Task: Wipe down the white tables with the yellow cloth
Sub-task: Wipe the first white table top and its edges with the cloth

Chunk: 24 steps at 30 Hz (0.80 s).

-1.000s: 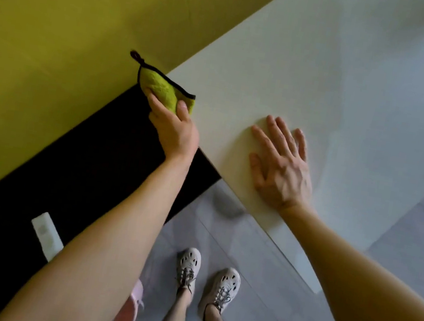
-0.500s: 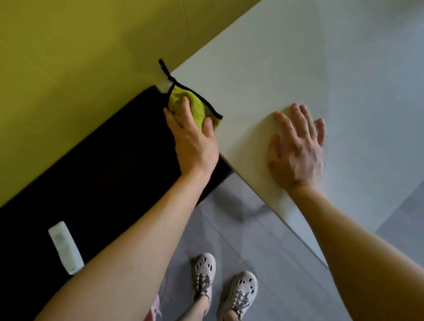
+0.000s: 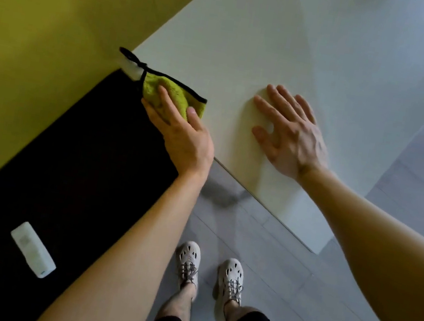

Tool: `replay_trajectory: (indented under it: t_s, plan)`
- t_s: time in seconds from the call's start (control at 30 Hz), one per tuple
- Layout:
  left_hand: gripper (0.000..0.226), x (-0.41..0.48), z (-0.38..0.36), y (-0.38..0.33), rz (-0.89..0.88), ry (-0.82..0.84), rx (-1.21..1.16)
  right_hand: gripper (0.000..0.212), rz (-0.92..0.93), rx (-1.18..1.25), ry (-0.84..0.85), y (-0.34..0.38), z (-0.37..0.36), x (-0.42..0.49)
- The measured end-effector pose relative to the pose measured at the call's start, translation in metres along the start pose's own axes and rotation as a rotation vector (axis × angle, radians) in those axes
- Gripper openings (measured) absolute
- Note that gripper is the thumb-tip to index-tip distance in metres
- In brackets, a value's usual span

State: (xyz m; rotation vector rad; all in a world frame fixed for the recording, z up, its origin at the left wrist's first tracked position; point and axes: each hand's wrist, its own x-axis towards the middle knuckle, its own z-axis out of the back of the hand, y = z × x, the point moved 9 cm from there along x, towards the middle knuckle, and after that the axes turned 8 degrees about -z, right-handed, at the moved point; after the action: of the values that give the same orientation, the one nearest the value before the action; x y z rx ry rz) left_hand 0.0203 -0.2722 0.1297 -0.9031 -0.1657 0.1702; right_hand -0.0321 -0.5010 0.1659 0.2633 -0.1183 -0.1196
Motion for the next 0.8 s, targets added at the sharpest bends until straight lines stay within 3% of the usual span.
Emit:
replay_trajectory:
  t_s: [0.13,0.23,0.33,0.43,0.53,0.6,0.8]
  plan:
    - [0.072,-0.122,-0.019,-0.034,-0.119,0.197,-0.147,0.060,-0.037,0.001,-0.020,-0.001,0.005,0.000]
    - [0.078,-0.155,-0.030,-0.039,-0.095,0.288,-0.225,0.061,-0.145,-0.018,-0.075,-0.011,0.011,0.000]
    - [0.074,-0.122,-0.026,-0.031,-0.080,0.186,-0.233,0.064,-0.181,-0.018,-0.051,-0.014,0.007,0.000]
    - [0.066,-0.074,-0.013,-0.022,-0.096,-0.026,-0.201,0.069,-0.147,0.016,0.024,-0.016,0.004,0.001]
    - [0.062,-0.065,-0.011,-0.020,-0.091,-0.139,-0.187,0.073,0.049,-0.030,0.143,-0.034,0.007,-0.005]
    - [0.062,-0.100,-0.016,-0.030,-0.092,-0.141,-0.186,0.070,0.189,-0.060,0.174,-0.054,0.014,-0.017]
    - [0.067,-0.246,-0.041,-0.078,-0.086,-0.008,-0.236,0.064,0.192,-0.019,0.141,-0.064,0.017,-0.032]
